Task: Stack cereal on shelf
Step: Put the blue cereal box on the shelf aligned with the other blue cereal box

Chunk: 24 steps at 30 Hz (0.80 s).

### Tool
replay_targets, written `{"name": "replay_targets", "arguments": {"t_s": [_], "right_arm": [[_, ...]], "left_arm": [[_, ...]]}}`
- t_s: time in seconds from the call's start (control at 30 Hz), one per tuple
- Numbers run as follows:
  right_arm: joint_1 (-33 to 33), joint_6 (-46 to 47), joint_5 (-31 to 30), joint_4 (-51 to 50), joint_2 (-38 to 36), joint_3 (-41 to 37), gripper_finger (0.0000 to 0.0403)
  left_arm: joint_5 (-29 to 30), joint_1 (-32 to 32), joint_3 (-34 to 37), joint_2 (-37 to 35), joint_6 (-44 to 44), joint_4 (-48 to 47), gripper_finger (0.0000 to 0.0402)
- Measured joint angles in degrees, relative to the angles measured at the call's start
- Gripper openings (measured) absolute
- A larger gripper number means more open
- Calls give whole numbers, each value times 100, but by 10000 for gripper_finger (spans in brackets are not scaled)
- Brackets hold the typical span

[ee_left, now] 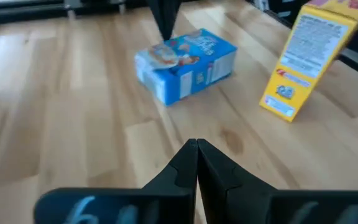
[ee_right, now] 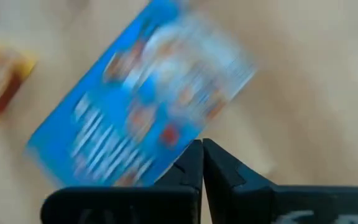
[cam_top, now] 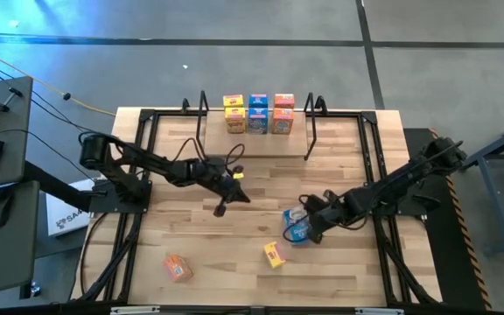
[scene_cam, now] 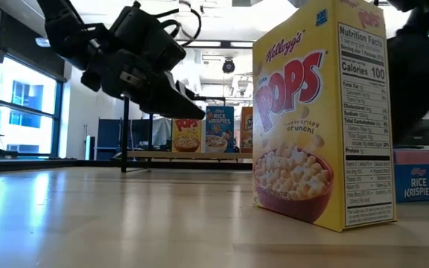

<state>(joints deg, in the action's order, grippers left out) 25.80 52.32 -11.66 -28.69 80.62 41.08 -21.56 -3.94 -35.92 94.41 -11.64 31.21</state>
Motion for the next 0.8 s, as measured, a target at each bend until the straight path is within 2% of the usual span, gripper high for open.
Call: {"name": "replay_targets", "arguments": {"t_s": [0.1, 0.2, 0.27, 0.5, 0.7, 0.8], "right_arm": [[221, 286, 794, 166, 94, 0, 0], [463, 318, 957, 731, 309, 0, 0], [533, 370, 804, 1090, 516, 0, 0], [481, 419, -344, 1944, 1179, 0, 0], [224, 76, -1066, 2130, 1241, 0, 0], [82, -217, -1308, 2207, 1237, 0, 0]], "left_arm": [[31, 170, 2, 90, 45, 134, 0], [126, 352, 2, 147, 54, 296, 0], [309, 475, 2, 149, 52, 279, 0], [714, 729, 2, 149, 42, 350, 0], [771, 726, 2, 149, -68, 390, 0], [793, 656, 2, 149, 28, 704, 0]]}}
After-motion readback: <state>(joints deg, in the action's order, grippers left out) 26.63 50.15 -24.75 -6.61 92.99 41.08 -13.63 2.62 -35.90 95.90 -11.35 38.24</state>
